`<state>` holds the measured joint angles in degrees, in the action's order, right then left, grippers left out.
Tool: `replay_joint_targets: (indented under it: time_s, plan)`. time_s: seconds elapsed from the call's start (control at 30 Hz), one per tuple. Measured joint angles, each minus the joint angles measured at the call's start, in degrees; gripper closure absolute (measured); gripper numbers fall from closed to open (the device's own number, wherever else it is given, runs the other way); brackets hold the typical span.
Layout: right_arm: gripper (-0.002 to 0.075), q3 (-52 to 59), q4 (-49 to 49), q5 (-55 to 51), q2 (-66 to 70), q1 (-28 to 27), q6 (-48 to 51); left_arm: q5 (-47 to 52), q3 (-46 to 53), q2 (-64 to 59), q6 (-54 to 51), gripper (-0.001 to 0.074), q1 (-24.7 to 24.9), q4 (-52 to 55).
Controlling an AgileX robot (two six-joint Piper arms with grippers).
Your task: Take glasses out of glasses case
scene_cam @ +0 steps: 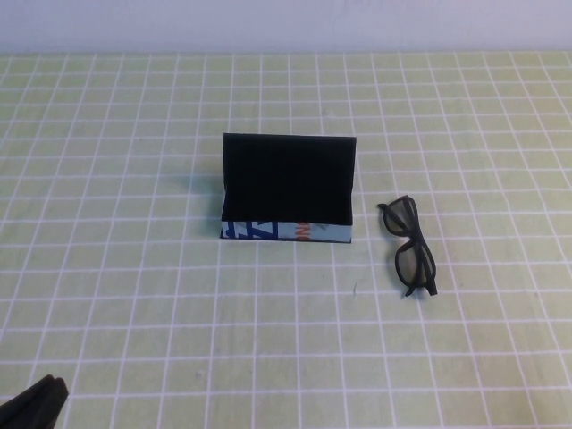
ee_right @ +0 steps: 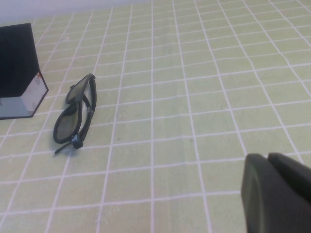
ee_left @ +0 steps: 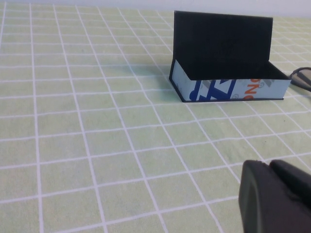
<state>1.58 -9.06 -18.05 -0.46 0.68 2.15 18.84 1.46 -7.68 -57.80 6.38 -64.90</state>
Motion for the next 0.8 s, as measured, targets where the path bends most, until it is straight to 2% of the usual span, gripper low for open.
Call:
replay_joint_targets:
  time_s: [0.6,0.73,0.8]
  plan:
    - [0.0742,0.0,0.0,0.0,0.0,0.0,0.0,-0.3,0.0,0.0,-0.7,0.0739,0.0,0.0]
    - [0.0742,0.0,0.0,0.0,0.0,0.0,0.0,-7.4,0.0,0.0,0.5,0.0739,0.0,1.8]
    - [0.0742,0.0,0.0,0.0,0.0,0.0,0.0,-11.8,0.0,0.0,6.4,0.0739,0.0,10.0]
